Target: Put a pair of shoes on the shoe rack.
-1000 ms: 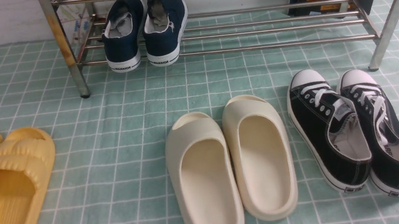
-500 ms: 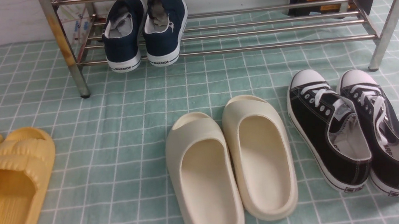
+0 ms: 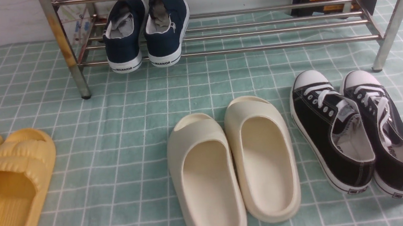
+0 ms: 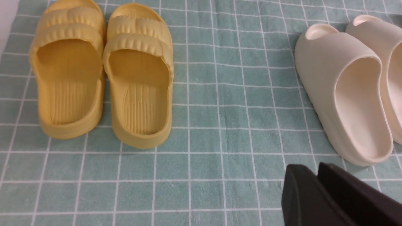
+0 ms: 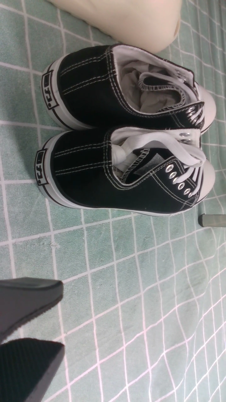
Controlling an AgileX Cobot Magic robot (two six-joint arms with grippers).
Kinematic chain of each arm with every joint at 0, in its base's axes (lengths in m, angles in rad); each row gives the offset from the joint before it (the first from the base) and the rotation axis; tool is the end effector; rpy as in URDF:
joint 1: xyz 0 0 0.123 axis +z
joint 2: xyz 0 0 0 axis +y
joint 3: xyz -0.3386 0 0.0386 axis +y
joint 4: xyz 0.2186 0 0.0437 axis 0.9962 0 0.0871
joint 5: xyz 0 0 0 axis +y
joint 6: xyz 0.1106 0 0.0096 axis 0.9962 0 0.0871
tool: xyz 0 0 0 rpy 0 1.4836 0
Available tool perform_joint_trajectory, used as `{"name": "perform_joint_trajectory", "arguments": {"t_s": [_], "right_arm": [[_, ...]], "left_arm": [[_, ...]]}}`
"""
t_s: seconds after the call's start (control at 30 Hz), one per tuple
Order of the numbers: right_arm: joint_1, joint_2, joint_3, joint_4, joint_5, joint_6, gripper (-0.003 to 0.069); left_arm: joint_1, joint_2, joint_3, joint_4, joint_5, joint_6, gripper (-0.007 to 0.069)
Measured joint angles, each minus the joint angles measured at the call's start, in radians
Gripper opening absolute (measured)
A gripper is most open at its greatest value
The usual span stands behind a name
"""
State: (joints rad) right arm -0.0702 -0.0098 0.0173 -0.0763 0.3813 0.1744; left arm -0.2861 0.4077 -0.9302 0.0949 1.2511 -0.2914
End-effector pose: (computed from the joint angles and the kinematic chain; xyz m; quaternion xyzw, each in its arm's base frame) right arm -0.0143 -0.0022 0.1674 0.0782 0.8012 -0.0015 0.5933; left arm -0.0349 0.0207 0.3736 -0.0092 0.8929 -0.0825 0.4425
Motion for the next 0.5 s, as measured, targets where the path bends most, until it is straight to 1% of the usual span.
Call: {"name": "perform_joint_trajectory", "arguments": {"t_s": [0.03, 0.07, 0.17, 0.2, 0.23, 0.27, 0.4, 0.5], "right_arm": [[0.0, 0.0, 0.0, 0.0, 0.0, 0.0, 0.0239], [0.0, 0.0, 0.0, 0.0, 0.0, 0.0, 0.0239], [0.0, 0.0, 0.0, 0.0, 0.0, 0.0, 0.0239], [0.0, 0.0, 0.0, 0.0, 0.0, 0.0, 0.0239], [0.0, 0.0, 0.0, 0.0, 0.0, 0.0, 0.0239], [0.0, 0.0, 0.0, 0.0, 0.0, 0.0, 0.0239], [0.0, 0.0, 0.0, 0.0, 0.0, 0.0, 0.0239], [0.0, 0.0, 0.0, 0.0, 0.0, 0.0, 0.0239]], "left_arm": [[0.0, -0.007, 0.021, 0.004, 0.0, 0.0, 0.0015], [0.0, -0.016, 0.042, 0.006, -0.008, 0.0, -0.0013], [0.018, -0.065, 0.125, 0.003, -0.091, 0.0, -0.0013], [0.032, -0.088, 0.162, 0.003, -0.14, 0.0, -0.0013], [0.082, -0.144, 0.267, -0.001, -0.276, 0.0, -0.0013], [0.106, -0.177, 0.313, -0.008, -0.343, 0.0, -0.0013], [0.222, -0.285, 0.533, -0.058, -0.694, 0.0, -0.0013], [0.282, -0.343, 0.684, -0.073, -0.909, 0.0, -0.0013]]}}
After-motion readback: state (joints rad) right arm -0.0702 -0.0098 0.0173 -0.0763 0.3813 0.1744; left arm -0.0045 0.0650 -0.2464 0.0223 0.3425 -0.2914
